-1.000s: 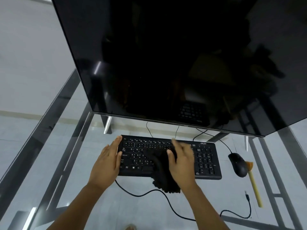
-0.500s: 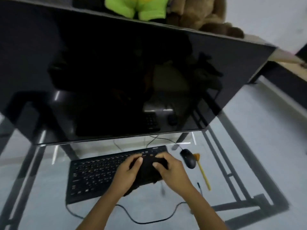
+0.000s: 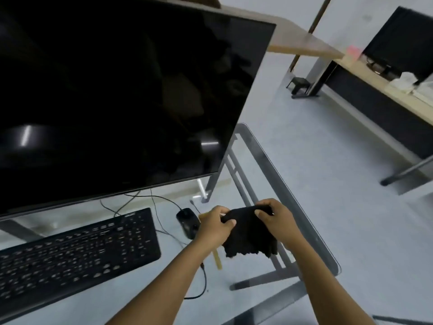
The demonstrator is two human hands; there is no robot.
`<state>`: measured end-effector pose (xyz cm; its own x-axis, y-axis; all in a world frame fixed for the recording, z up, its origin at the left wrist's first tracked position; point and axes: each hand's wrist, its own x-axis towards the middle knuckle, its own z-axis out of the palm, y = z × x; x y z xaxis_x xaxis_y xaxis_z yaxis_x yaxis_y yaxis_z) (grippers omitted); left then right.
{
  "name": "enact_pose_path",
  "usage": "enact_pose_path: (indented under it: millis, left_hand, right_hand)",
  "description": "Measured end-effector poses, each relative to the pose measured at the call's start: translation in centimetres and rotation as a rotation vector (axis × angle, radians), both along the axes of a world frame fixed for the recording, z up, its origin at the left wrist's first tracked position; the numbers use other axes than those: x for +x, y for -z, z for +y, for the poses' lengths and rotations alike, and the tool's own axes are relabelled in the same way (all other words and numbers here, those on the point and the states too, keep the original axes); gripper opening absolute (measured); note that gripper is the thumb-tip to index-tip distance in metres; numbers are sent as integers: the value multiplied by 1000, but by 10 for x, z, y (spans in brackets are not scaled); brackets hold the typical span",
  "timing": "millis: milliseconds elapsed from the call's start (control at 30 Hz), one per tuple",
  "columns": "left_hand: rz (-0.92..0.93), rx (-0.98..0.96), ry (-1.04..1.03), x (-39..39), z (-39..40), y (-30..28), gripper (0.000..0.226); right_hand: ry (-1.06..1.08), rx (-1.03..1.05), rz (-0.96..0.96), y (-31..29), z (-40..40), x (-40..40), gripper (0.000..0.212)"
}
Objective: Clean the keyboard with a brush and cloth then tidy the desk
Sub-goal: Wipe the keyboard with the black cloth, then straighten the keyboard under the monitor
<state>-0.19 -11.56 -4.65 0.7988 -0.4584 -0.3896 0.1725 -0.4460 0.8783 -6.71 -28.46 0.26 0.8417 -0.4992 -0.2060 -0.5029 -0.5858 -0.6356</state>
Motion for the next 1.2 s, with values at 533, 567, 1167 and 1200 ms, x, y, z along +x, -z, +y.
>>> enact_pose_path:
  millis: [533, 567, 1167, 1200]
  left_hand:
    - [-733, 816, 503, -3, -40, 63, 65]
    - [-729, 808, 506, -2, -40, 62, 66]
    - [-520, 724, -291, -9, 304, 15, 64]
    - [-509, 744, -313, -13, 328, 16, 64]
  right_hand:
    - [-11, -189, 84, 103, -36, 1, 47]
    - [-3, -208, 82, 103, -36, 1, 47]
    - [-389, -277, -118, 59, 239, 62, 43]
    - [-393, -270, -102, 59, 254, 63, 43]
